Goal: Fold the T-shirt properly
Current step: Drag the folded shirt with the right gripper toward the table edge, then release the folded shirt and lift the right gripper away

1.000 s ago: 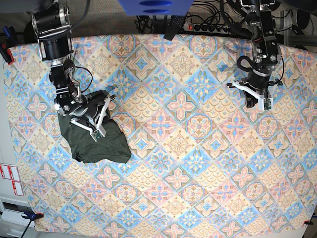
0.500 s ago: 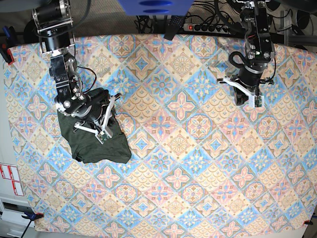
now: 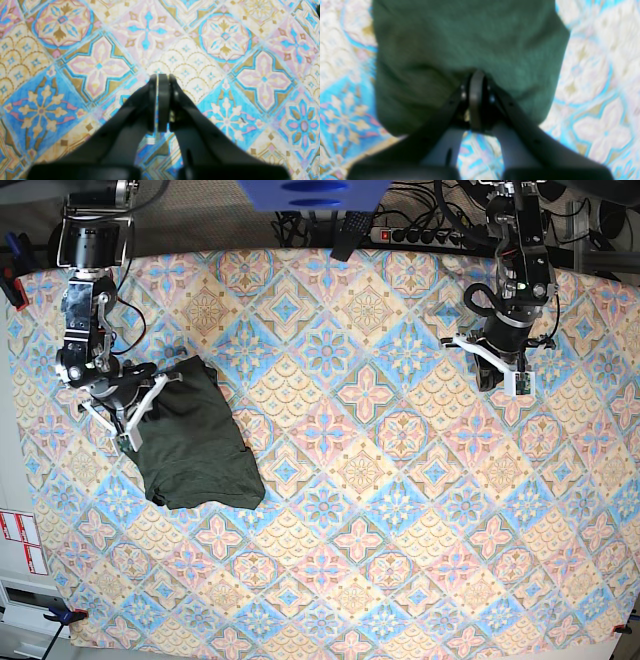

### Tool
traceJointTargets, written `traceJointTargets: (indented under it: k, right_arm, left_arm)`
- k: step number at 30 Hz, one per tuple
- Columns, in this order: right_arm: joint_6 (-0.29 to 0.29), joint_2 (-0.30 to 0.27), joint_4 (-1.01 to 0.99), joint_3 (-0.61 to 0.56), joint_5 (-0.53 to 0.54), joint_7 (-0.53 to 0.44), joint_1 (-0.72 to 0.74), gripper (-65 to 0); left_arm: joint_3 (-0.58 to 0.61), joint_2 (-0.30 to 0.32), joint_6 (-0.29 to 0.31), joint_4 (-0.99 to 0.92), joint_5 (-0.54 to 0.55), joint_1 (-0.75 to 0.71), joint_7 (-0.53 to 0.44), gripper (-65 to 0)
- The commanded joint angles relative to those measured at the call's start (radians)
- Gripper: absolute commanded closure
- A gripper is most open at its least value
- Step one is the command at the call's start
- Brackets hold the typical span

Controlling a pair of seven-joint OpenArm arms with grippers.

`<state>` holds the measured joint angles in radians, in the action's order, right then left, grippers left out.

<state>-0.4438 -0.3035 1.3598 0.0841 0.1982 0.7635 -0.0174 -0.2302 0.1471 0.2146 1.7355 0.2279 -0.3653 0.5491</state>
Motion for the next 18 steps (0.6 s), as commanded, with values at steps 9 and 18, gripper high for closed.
traceJointTargets:
  k: [9,18]
  right_arm:
    - [0.000,-0.013,-0.159,-0.051,0.005,-0.097,0.015,0.0]
    - [0.000,-0.009,-0.153,-0.109,0.007,-0.106,-0.014,0.0]
  left_arm:
    - [-0.002,0.007,0.001,0.022,0.005,0.005,-0.024,0.0]
    - [-0.002,0.007,0.001,0.021,0.005,0.007,-0.024,0.0]
